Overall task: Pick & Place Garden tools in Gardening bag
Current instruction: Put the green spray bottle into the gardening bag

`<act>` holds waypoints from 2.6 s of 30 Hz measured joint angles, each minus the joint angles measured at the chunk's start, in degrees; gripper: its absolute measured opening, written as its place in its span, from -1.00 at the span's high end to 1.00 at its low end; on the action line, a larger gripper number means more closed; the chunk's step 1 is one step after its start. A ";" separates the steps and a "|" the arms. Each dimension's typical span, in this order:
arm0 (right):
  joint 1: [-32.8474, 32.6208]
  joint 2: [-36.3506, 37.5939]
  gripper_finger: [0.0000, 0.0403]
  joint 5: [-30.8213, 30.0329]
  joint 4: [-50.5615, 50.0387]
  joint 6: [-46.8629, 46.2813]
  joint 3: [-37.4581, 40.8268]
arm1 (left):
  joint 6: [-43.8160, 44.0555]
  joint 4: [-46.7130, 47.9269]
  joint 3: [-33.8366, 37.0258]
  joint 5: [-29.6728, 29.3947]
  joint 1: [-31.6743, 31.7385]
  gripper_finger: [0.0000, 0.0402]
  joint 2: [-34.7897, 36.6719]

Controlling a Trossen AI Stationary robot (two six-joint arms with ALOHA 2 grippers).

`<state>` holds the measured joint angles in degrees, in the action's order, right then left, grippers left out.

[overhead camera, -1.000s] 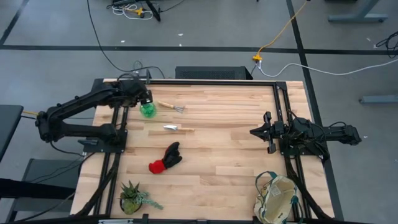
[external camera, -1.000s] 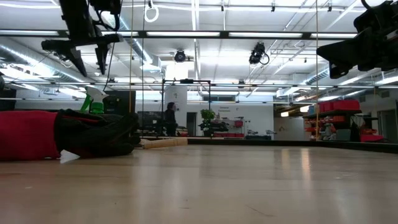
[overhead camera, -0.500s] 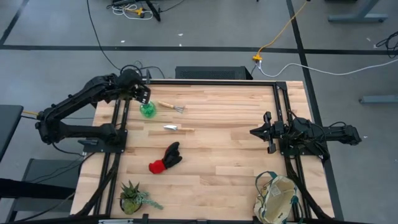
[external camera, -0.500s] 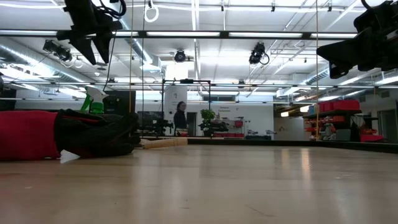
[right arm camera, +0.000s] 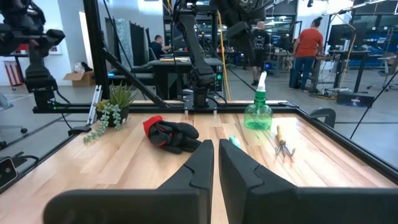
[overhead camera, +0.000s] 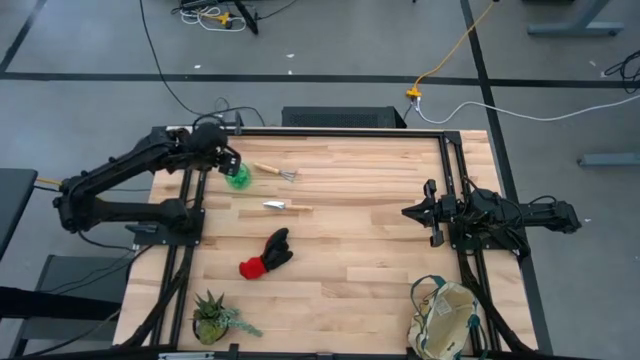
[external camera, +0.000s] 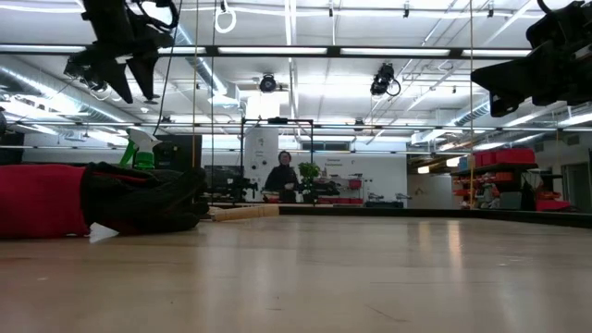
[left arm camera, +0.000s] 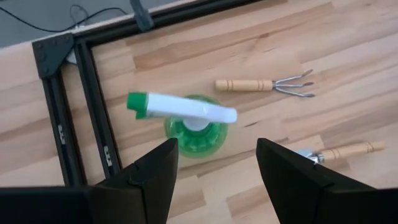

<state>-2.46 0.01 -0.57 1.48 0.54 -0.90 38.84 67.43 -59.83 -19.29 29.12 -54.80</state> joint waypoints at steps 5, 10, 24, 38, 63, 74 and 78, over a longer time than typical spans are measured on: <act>-0.01 0.00 0.85 -0.01 -0.02 0.01 0.00 | 3.35 -0.79 3.33 -1.18 -2.44 -0.12 2.81; -0.02 0.00 0.85 -0.01 -0.02 0.00 0.01 | 5.92 -4.58 7.58 -1.51 -4.32 -0.12 4.43; 0.00 0.00 0.85 -0.01 -0.02 0.00 -0.01 | 9.07 -10.48 15.16 -2.62 -9.32 -0.12 4.58; -0.01 0.00 0.85 -0.01 -0.01 0.01 0.01 | 9.54 -19.36 24.73 -6.49 -10.51 -0.12 4.57; -0.01 0.00 0.85 -0.01 -0.01 0.00 0.00 | 6.96 -22.22 26.64 -16.09 -10.51 -0.12 4.58; -0.01 0.00 0.85 -0.01 -0.01 0.00 0.01 | 6.91 -25.85 30.42 -14.81 -10.51 -0.12 4.67; -0.01 0.00 0.85 -0.01 -0.01 0.00 0.00 | 6.78 -28.39 32.31 -15.65 -10.51 -0.12 4.67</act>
<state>-2.47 0.01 -0.58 1.47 0.54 -0.90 45.63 39.04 -27.52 -34.94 18.61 -50.13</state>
